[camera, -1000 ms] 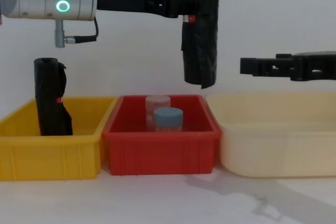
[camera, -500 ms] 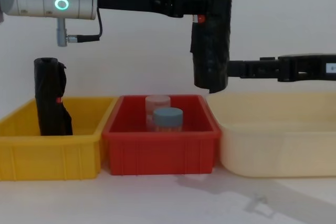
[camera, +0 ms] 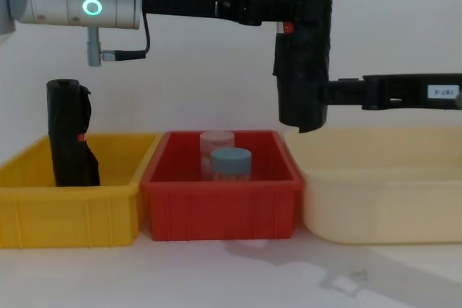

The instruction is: Pick up the garbage bag with the one hand and transfer it to the other hand.

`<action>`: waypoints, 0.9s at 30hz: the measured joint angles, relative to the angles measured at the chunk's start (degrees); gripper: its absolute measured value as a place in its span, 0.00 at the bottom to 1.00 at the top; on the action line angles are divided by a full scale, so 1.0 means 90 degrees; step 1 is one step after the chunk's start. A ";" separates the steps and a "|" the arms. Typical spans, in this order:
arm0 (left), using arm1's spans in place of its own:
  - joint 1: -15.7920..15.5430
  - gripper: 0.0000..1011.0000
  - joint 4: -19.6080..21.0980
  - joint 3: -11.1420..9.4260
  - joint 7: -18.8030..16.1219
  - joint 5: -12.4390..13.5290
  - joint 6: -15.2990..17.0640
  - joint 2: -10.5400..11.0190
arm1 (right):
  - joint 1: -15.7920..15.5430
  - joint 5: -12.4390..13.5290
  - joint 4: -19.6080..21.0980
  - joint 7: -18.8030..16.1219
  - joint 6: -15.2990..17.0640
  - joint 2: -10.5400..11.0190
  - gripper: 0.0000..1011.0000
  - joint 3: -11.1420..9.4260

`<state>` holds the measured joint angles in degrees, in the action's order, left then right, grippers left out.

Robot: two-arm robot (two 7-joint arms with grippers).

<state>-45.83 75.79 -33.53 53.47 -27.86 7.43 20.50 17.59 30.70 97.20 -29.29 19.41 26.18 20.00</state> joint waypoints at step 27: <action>-0.0094 0.38 -0.0242 -0.0210 0.0088 -0.0161 -0.0080 -0.0052 | 0.0416 0.0096 -0.0456 0.0056 -0.0078 -0.0345 0.99 0.0411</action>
<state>-46.68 73.61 -35.42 54.26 -29.30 6.71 20.03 21.33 31.56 93.10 -28.78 18.70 23.08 23.70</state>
